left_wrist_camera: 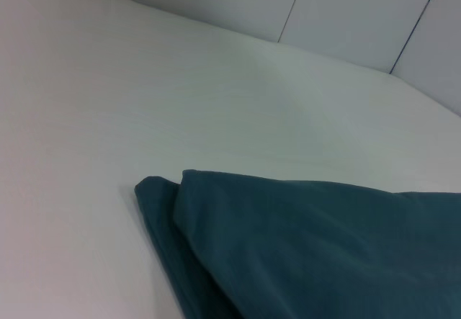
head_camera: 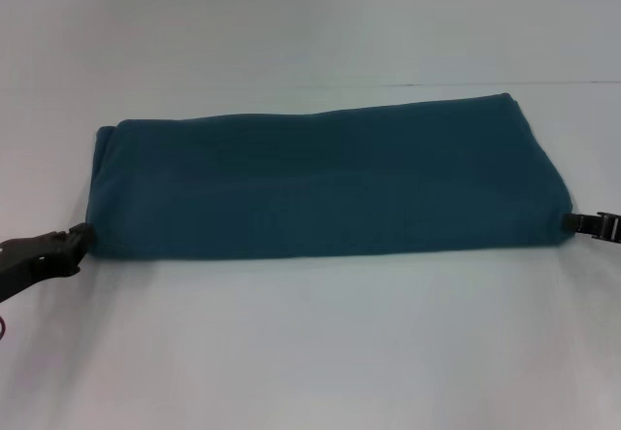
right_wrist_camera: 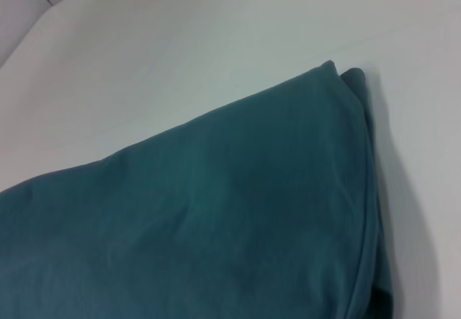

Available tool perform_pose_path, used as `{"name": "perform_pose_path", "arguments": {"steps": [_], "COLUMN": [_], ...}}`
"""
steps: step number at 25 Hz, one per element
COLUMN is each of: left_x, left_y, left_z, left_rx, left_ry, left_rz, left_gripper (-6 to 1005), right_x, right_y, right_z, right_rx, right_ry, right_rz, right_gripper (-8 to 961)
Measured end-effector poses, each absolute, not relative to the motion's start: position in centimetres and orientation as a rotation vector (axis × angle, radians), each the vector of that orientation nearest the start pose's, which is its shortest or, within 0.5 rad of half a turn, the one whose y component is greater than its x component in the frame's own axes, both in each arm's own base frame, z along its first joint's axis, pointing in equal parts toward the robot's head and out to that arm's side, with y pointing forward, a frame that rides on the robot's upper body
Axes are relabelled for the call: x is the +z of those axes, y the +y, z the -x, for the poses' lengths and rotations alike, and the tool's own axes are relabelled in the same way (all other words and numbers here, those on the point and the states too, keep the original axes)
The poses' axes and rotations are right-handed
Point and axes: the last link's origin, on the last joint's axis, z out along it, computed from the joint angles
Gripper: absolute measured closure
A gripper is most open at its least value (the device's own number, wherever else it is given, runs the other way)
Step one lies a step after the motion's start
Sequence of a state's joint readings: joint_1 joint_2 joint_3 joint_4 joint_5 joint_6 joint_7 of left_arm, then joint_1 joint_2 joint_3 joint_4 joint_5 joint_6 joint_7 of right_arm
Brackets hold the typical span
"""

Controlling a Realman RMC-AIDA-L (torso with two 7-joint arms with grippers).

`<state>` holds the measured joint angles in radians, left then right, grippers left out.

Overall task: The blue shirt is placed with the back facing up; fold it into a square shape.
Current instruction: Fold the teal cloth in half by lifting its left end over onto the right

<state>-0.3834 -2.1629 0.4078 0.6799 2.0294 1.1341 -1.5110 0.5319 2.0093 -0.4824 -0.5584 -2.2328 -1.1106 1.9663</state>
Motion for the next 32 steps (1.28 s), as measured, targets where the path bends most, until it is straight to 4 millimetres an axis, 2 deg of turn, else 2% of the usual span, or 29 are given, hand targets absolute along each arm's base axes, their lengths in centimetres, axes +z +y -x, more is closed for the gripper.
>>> {"name": "perform_pose_path", "arguments": {"steps": [1, 7, 20, 32], "left_x": [1.7, 1.7, 2.5, 2.6], "left_y": [31.6, 31.6, 30.9, 30.8], "left_z": [36.4, 36.4, 36.6, 36.6], "left_rx": [-0.567, -0.568, -0.587, -0.592], "left_ry": [-1.148, -1.148, -1.147, -1.148], "left_rz": [2.008, 2.009, 1.999, 2.002], "left_gripper": [971, 967, 960, 953], "right_x": [3.5, 3.4, 4.3, 4.6], "right_y": [35.7, 35.7, 34.8, 34.4], "right_z": [-35.7, -35.7, -36.8, -37.4], "right_rx": [0.468, 0.460, 0.484, 0.485], "right_ry": [1.498, 1.492, 1.512, 1.521], "right_rz": [2.009, 2.020, 1.964, 1.943], "right_gripper": [787, 950, 909, 871]}}
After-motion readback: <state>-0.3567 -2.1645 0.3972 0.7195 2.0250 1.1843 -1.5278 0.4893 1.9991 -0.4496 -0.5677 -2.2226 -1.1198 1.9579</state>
